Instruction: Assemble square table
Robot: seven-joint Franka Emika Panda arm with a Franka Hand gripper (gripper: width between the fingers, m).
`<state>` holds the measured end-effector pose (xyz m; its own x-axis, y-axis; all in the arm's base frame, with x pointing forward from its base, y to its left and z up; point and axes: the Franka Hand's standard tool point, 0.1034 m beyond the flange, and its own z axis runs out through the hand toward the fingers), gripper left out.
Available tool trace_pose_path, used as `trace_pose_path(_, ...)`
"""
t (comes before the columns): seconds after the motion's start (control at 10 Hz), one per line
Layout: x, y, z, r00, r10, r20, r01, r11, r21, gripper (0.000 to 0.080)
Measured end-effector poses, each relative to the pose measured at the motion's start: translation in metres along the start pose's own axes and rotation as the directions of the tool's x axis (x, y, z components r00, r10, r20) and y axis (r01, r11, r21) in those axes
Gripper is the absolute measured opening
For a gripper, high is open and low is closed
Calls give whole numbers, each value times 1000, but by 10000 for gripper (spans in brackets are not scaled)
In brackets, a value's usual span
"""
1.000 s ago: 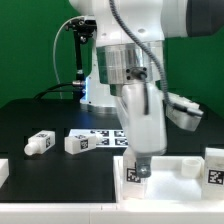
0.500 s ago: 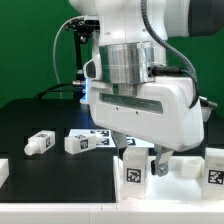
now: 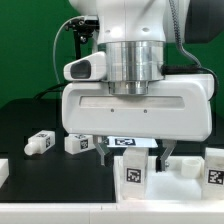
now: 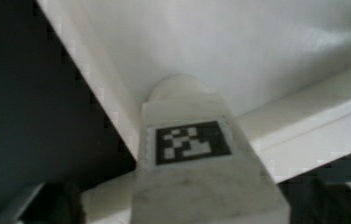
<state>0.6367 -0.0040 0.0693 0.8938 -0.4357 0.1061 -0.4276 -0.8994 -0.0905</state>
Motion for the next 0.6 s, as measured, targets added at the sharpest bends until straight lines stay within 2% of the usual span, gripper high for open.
trace_pose_path(0.1,0,0,0,1000,10,0,-10,1000,0,529)
trace_pose_path(0.2,0,0,1,997,78,1,-78,997,1,340)
trace_pose_path(0.3,-1,0,1,982,187,3,-187,982,-2,340)
trace_pose_path(0.4,0,1,0,942,335,3,-335,942,-11,282)
trace_pose_path(0.6,-1,1,1,856,517,6,-517,856,-22,282)
